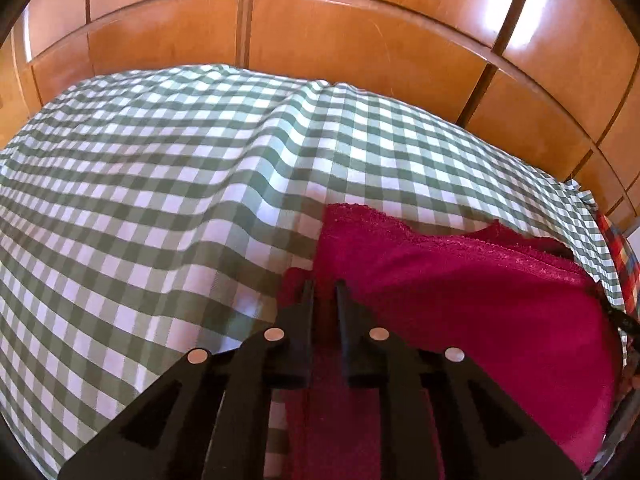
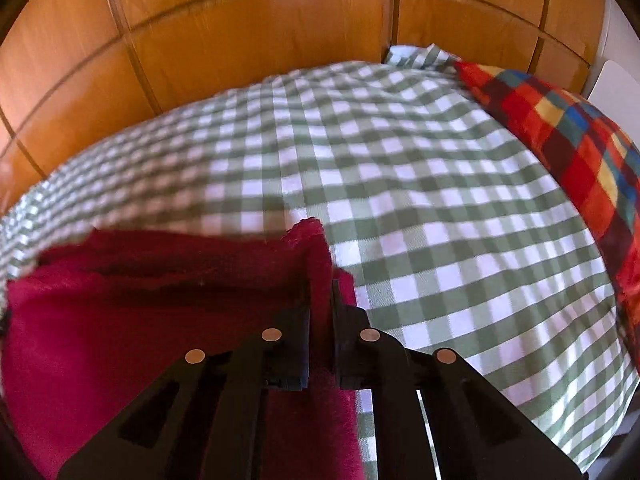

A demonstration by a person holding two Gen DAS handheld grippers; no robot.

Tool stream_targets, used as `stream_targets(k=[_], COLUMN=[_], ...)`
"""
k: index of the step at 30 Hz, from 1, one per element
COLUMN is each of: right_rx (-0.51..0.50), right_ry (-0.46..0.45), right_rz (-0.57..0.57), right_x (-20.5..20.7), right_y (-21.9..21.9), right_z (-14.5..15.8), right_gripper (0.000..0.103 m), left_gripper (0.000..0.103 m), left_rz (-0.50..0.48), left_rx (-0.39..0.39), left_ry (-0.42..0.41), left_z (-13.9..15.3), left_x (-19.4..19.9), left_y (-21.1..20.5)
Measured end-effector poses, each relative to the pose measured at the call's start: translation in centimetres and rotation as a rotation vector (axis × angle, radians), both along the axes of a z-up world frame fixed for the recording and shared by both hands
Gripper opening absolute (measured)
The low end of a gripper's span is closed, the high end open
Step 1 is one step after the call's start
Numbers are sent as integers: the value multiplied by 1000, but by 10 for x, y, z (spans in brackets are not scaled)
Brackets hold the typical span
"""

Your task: Fold small clothes

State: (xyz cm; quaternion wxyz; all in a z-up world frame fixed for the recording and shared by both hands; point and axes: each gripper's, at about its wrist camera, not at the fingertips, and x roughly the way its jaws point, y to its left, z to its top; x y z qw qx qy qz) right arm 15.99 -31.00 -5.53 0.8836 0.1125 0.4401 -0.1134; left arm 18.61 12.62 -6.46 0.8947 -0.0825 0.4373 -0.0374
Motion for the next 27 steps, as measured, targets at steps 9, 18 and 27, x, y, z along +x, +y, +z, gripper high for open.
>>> stream_targets(k=[9, 18, 27], right_rx=[51, 197, 294], right_ry=[-53, -61, -51], right_rz=[17, 46, 52], right_x=[-27, -78, -118], right_y=[-9, -13, -12], right_z=[23, 18, 9], right_gripper=[50, 50, 59], left_gripper=[28, 29, 30], left_rz=[46, -13, -17], left_rx=[92, 94, 92], left_ry=[-137, -203, -165], left_z=[34, 34, 12], left_x=[-55, -122, -143], left_y=[-1, -24, -28])
